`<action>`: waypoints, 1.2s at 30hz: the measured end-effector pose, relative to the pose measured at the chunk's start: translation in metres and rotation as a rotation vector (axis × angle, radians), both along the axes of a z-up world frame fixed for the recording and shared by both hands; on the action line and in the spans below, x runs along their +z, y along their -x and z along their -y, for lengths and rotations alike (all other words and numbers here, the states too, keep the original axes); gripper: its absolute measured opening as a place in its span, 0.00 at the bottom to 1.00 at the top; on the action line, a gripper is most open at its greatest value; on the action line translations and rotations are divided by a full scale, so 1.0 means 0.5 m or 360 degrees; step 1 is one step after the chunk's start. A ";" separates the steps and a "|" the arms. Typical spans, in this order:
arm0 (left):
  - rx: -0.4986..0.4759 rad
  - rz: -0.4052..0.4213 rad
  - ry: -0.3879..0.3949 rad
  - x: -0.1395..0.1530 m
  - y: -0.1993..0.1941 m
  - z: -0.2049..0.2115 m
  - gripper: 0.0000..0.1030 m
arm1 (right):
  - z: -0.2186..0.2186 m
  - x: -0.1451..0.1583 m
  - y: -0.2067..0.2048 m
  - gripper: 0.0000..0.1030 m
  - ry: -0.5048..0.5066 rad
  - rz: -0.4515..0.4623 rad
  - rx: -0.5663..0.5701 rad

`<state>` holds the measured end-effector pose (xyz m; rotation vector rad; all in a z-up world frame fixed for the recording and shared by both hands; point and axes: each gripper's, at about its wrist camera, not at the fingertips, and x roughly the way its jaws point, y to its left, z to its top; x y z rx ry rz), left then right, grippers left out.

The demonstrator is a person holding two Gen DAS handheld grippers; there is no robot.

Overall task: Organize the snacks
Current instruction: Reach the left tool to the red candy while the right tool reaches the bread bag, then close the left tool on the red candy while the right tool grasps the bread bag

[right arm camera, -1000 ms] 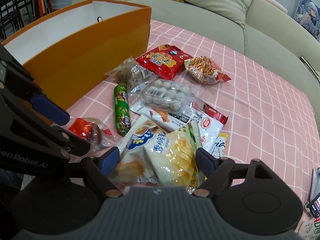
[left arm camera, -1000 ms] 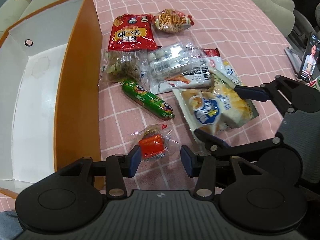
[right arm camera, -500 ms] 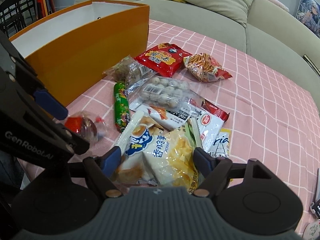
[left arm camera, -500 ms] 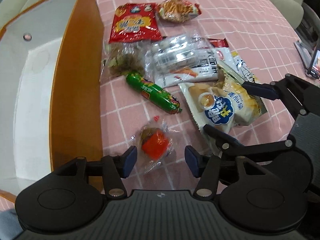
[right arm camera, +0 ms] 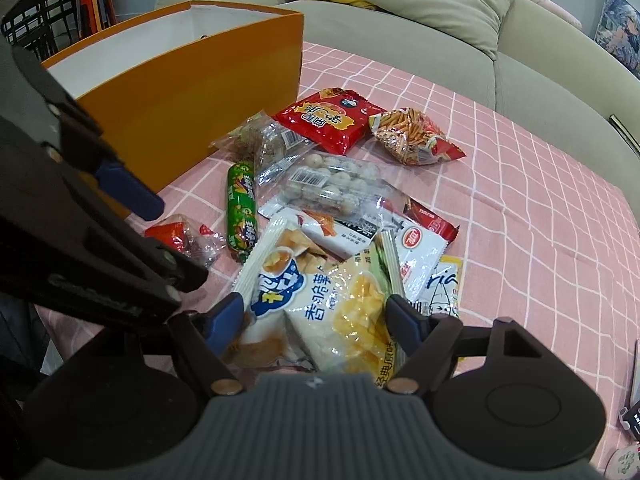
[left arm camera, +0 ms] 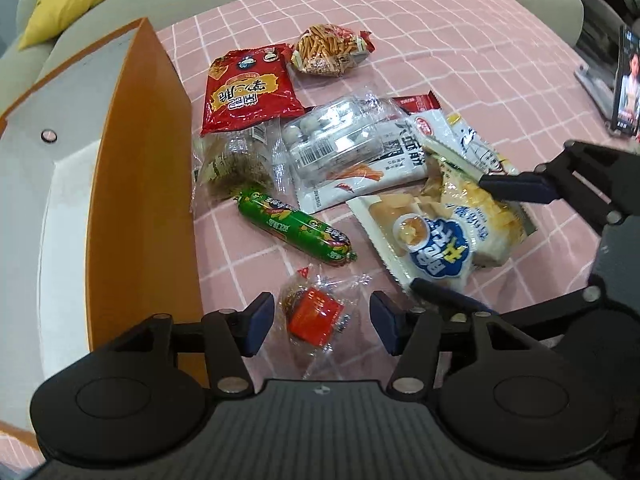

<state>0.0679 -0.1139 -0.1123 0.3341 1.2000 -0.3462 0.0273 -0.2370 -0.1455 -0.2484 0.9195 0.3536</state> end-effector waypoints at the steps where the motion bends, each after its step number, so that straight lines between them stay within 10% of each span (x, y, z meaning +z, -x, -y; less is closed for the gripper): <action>1: -0.0007 0.0005 -0.0006 -0.003 -0.001 0.001 0.61 | 0.000 0.000 0.001 0.72 0.0000 0.0004 0.0001; 21: 0.0072 0.0022 0.0042 -0.012 0.005 -0.008 0.44 | -0.015 0.010 0.010 0.47 0.0021 0.0021 0.0014; 36: 0.0189 0.0219 0.0208 0.132 0.042 -0.063 0.44 | -0.018 0.131 0.032 0.46 -0.0092 0.0175 -0.0056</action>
